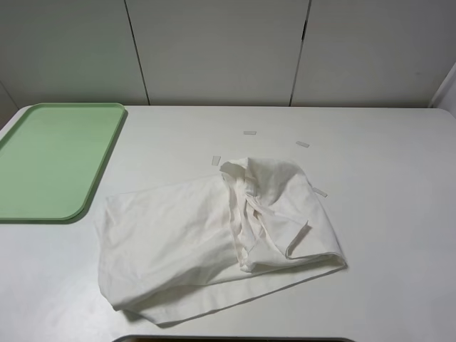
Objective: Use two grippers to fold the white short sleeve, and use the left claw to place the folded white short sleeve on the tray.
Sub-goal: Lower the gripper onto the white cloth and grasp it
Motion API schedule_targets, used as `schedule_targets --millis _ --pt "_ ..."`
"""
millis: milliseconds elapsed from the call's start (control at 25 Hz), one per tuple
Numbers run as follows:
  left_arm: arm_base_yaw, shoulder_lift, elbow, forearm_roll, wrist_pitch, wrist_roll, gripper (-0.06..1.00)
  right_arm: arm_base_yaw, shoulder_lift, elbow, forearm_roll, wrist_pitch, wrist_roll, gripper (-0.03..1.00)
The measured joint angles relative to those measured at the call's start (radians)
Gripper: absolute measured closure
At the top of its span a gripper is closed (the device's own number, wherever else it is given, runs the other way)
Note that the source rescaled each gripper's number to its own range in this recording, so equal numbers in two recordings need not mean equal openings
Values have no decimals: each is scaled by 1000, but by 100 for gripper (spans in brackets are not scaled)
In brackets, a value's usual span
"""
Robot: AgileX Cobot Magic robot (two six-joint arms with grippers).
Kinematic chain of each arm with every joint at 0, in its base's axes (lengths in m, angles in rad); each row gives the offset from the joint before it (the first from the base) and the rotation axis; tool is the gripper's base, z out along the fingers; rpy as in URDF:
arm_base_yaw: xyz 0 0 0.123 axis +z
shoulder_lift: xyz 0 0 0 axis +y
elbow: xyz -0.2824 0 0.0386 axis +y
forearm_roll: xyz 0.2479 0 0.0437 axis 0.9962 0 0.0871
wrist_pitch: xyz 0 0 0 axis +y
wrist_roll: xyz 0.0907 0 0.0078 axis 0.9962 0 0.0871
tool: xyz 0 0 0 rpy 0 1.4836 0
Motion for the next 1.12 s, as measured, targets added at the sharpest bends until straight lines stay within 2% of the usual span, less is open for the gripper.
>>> schedule_targets --millis 560,640,720,760,960,1120 --pt "-82 0 0 -16 0 -1 2 0 0 0 0 0 0 -3" --pt "-82 25 0 -73 -1 -1 2 0 0 0 0 0 0 -3" --pt "-82 121 -6 -190 -24 9 3 0 0 0 0 0 0 -3" --pt "-82 145 -9 -213 -34 9 3 0 0 0 0 0 0 -3" --pt "-82 432 -29 -468 -188 160 3 0 0 0 0 0 0 -3" --pt "-82 656 -29 -640 -261 292 3 0 0 0 0 0 0 -3"
